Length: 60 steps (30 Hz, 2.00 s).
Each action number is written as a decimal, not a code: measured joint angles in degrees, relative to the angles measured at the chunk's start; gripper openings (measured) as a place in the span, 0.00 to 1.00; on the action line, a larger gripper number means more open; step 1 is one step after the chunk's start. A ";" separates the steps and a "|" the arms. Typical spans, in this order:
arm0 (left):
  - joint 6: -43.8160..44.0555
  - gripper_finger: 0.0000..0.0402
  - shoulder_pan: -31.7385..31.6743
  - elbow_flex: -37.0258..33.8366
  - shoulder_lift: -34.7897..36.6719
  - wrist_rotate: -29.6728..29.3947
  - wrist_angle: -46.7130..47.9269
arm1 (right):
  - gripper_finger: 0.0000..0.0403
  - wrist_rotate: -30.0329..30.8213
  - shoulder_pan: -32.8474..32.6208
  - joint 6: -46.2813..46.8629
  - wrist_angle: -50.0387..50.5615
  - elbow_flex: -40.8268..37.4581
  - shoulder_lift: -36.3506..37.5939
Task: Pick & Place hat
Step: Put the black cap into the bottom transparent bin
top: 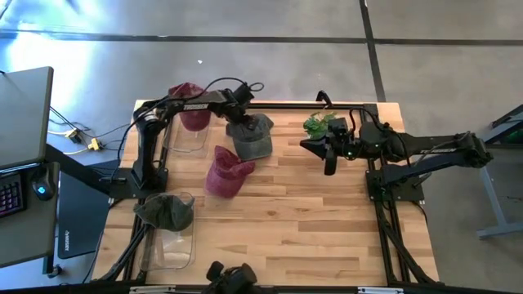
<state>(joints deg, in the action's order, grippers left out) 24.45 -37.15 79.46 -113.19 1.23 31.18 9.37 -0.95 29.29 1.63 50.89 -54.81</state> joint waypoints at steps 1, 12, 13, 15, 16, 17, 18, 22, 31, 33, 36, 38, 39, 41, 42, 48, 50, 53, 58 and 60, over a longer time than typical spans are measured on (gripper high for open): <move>-0.02 0.45 0.00 -0.08 -0.40 1.02 0.17 | 0.03 0.08 0.00 0.49 0.02 0.00 0.00; -3.68 0.03 0.18 0.00 -3.56 13.57 -2.37 | 0.03 2.12 -2.42 3.23 -0.33 0.00 0.00; -4.05 0.03 0.14 0.00 -3.42 14.58 -2.83 | 0.03 2.77 -2.72 3.02 -0.30 0.00 0.00; -5.92 0.01 0.03 0.44 -1.71 17.18 -1.82 | 0.03 4.28 -3.10 2.78 -0.24 0.00 0.00; -7.33 0.01 0.02 1.00 -0.45 18.62 -1.79 | 0.03 4.89 -3.24 2.79 -0.24 0.00 0.00; -8.83 0.01 0.02 1.69 0.93 20.10 -2.25 | 0.03 5.27 -3.30 2.79 -0.24 0.00 0.00; -10.53 0.01 0.04 2.28 2.35 21.73 -2.27 | 0.03 5.38 -3.30 2.62 -0.24 0.00 0.00; -16.54 0.00 1.69 4.32 9.04 27.03 0.09 | 0.03 6.49 -3.19 0.28 -0.22 0.00 0.00; -22.94 0.00 7.94 9.34 20.58 28.09 2.62 | 0.09 10.44 -0.74 -7.75 3.08 2.93 -0.50; -22.76 0.00 9.49 10.26 21.30 27.80 3.31 | 0.15 9.75 1.07 -8.77 7.45 5.42 -1.47; -22.71 0.00 11.70 11.56 21.38 26.09 3.23 | 0.27 6.56 4.15 -9.81 15.84 9.86 -4.68; -22.71 0.00 13.01 12.26 21.29 25.15 3.93 | 0.36 3.68 6.06 -10.25 20.81 12.83 -7.71; -22.71 0.00 13.52 12.56 21.29 24.97 3.89 | 0.40 2.55 6.93 -10.37 22.87 14.07 -9.46; -22.71 0.00 14.57 12.81 21.37 24.53 2.99 | 0.47 1.00 8.39 -11.41 25.28 15.92 -12.71; -22.71 0.00 14.97 12.81 21.38 24.10 2.93 | 0.50 0.29 8.95 -12.40 26.04 16.49 -14.21; -22.70 0.00 16.96 12.79 21.31 21.53 3.48 | 0.55 -1.71 11.14 -13.44 27.22 18.08 -19.78; -22.67 0.00 17.09 12.79 21.31 20.43 3.57 | 0.54 -5.12 11.59 -12.63 26.56 18.08 -20.71; -22.04 0.00 17.01 12.79 21.31 20.03 3.76 | 0.50 -11.76 11.91 -12.21 24.22 18.08 -21.61; -21.20 0.00 16.94 12.79 21.31 18.74 5.53 | 0.24 -16.40 11.87 -11.27 22.36 18.08 -22.03; -21.11 0.00 16.94 12.79 21.31 18.83 6.16 | 0.10 -17.27 11.87 -11.31 22.40 18.08 -22.03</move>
<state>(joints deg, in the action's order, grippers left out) 3.33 -20.21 92.25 -91.88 20.06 37.35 -7.89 10.92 17.97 24.03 68.97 -76.84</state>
